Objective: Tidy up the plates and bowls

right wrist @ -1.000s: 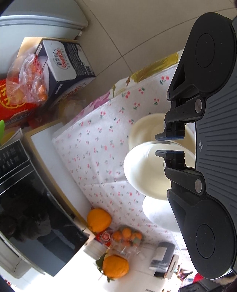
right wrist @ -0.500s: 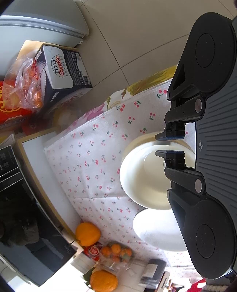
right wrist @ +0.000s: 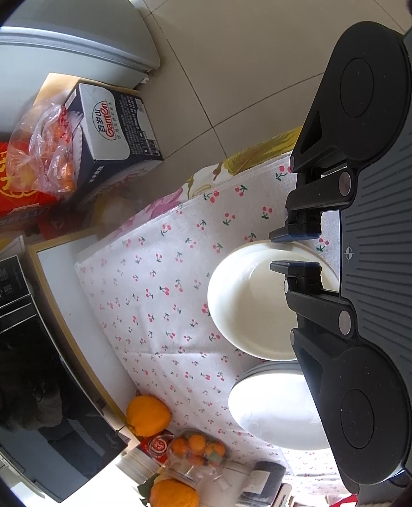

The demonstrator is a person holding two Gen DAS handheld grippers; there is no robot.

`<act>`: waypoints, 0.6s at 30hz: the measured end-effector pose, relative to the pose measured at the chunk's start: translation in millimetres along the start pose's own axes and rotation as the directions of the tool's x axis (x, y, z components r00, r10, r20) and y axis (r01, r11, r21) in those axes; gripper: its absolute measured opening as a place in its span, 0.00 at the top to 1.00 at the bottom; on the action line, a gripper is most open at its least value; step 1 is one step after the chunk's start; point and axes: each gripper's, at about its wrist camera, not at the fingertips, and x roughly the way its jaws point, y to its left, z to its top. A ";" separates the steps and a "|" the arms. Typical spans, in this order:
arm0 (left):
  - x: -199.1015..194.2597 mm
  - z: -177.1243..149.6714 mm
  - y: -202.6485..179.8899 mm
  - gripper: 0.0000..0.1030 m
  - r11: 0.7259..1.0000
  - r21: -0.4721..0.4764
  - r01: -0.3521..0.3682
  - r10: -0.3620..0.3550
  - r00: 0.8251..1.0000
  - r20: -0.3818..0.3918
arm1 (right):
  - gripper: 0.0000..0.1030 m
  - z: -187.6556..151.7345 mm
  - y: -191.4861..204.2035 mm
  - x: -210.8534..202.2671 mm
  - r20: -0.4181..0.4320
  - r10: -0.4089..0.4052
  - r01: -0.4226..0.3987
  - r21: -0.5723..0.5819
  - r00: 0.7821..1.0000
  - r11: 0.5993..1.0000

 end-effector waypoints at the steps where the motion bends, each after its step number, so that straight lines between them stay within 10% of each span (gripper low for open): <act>1: -0.4 0.0 -0.3 0.78 1.000 0.004 -0.002 0.002 1.000 0.003 | 0.86 -0.1 -0.1 0.1 0.000 -0.001 0.001 0.000 1.000 1.000; 11: -0.5 0.7 -2.4 0.74 0.999 0.035 -0.019 0.019 1.000 0.013 | 0.85 -0.9 -0.4 2.4 -0.006 -0.001 0.001 0.005 1.000 1.000; 18: -2.9 0.1 -4.9 0.52 0.997 0.078 -0.009 0.007 1.000 0.019 | 0.77 -2.2 -2.6 2.6 -0.008 -0.006 0.006 0.003 1.000 1.000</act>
